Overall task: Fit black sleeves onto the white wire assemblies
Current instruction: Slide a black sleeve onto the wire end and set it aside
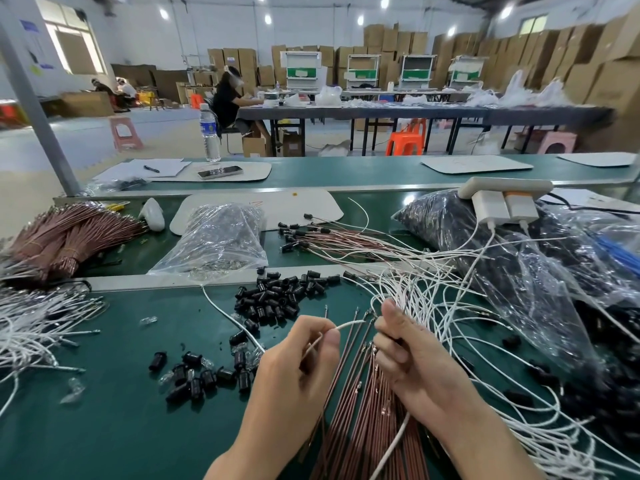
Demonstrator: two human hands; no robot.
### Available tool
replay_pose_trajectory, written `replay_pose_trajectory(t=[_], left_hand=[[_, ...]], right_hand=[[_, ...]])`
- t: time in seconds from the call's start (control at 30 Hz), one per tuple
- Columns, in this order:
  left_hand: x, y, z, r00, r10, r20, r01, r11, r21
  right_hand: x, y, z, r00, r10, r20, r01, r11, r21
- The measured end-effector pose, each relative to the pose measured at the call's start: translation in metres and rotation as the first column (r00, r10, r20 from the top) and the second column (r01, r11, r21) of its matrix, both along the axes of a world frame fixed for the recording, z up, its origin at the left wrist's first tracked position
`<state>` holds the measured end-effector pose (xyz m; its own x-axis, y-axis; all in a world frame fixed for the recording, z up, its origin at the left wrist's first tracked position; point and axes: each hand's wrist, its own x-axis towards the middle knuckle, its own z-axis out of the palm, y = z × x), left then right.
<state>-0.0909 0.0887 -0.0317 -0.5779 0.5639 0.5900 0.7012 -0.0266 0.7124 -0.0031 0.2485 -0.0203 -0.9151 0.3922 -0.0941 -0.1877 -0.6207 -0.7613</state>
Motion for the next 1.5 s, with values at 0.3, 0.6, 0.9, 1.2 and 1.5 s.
replay_pose_trajectory(t=[0.3,0.6,0.9,1.2,1.5], left_hand=[[0.001,0.001,0.000,0.997,0.015,0.075,-0.022,0.996,0.086],[0.002,0.002,-0.003,0.997,-0.020,0.074,0.017,0.999,0.042],[-0.003,-0.003,0.001,0.997,0.039,-0.062,-0.043,0.997,-0.067],[-0.001,-0.011,0.018,0.988,0.038,-0.148,-0.058,0.989,-0.133],[-0.002,-0.015,0.026,0.962,0.024,-0.273,-0.090,0.968,-0.233]], right_hand=[[-0.005,-0.013,-0.006,0.992,0.112,0.066,-0.124,0.964,0.234],[-0.003,-0.012,-0.003,0.999,0.019,0.031,-0.025,0.977,0.211],[0.000,-0.011,0.000,0.992,-0.063,0.106,0.022,0.938,0.347],[0.002,-0.011,0.004,0.995,-0.005,0.105,-0.032,0.938,0.346],[0.004,-0.013,0.010,0.988,0.016,0.157,-0.071,0.933,0.354]])
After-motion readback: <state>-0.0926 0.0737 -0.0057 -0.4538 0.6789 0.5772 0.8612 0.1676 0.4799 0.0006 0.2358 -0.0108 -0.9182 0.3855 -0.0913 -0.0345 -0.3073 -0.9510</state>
